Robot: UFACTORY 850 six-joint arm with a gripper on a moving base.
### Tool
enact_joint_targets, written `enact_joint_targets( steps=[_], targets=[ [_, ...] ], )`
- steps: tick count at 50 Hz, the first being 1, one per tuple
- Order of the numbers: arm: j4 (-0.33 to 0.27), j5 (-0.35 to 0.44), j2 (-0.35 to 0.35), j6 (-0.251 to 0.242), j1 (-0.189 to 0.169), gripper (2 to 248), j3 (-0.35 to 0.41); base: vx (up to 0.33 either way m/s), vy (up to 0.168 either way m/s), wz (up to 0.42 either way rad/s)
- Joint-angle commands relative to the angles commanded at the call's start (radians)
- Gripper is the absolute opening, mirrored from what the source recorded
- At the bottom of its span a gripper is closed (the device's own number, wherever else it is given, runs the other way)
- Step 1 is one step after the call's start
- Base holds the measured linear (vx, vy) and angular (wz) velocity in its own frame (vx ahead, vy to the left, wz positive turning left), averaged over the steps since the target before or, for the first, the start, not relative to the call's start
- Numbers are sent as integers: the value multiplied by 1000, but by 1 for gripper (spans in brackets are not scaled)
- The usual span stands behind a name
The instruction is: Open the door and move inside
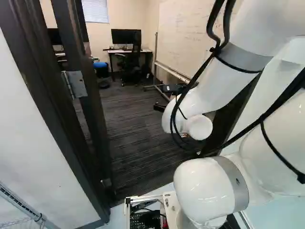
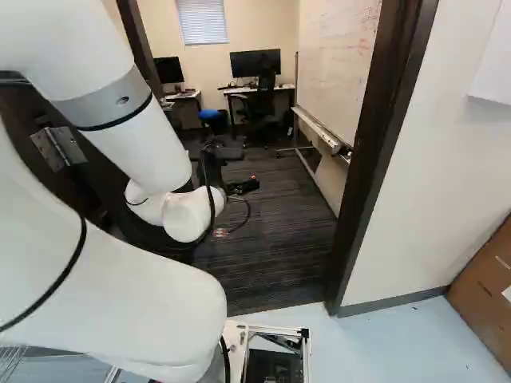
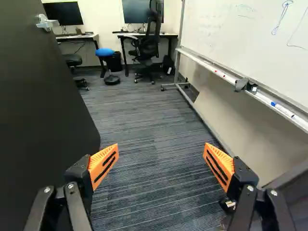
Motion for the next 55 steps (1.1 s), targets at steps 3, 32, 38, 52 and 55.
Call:
enact_joint_targets(
  steps=[3,32,38,52,55],
  targets=[
    [0,0,4,0,-2,247,4,0,0,0],
    [-1,1,10,0,-5,247,11,0,0,0],
    [-1,1,10,0,-5,247,11,0,0,0],
    [-1,1,10,0,-5,247,11,0,0,0],
    [-1,1,10,0,-5,247,11,5,1,-11]
  ],
)
